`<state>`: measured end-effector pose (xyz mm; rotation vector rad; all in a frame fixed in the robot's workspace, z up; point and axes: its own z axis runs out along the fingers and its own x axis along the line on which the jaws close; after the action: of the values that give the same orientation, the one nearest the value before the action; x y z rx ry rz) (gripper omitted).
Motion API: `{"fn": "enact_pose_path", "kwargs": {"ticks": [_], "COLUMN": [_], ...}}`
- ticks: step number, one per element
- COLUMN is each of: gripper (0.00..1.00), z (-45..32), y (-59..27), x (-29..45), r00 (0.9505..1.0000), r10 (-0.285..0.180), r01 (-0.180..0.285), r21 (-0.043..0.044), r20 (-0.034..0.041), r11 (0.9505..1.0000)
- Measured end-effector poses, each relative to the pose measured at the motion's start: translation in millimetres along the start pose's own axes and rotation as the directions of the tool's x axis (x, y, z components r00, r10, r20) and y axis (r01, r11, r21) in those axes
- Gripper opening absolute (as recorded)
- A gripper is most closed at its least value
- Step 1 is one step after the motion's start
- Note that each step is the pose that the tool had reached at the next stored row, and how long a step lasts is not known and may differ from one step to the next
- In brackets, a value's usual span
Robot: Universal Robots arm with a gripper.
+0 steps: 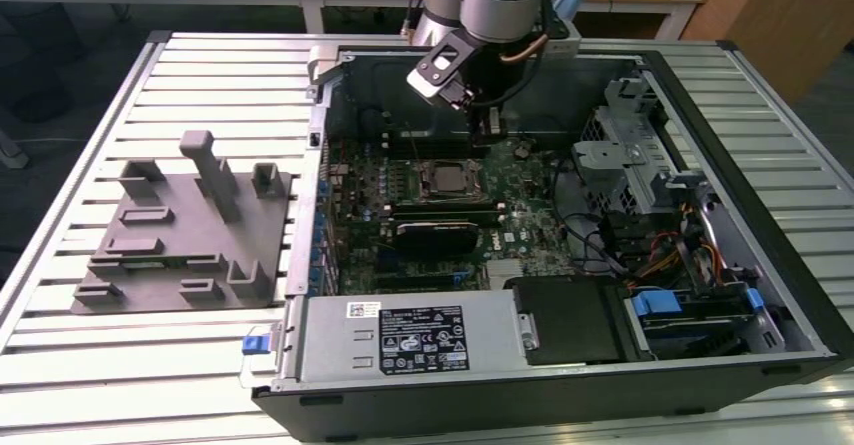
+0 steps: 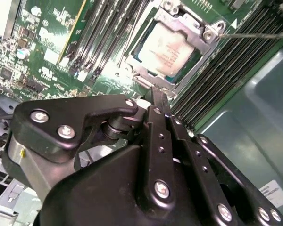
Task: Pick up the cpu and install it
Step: 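Close the cpu cover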
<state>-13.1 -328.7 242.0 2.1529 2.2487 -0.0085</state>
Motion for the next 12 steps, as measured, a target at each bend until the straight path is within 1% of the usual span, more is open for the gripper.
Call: {"fn": "enact_pose_path", "kwargs": {"ticks": [9,12], "gripper": [0.11,0.11], "z": [4.2,4.8], "y": [-17.9,-21.0], "x": [-1.9,-1.9], "r00": [1.0,1.0], "r10": [0.0,0.0], "r01": [0.0,0.0], "r21": [-0.0002,-0.0001], "r20": [-0.0002,0.0], "r11": [1.0,1.0]}}
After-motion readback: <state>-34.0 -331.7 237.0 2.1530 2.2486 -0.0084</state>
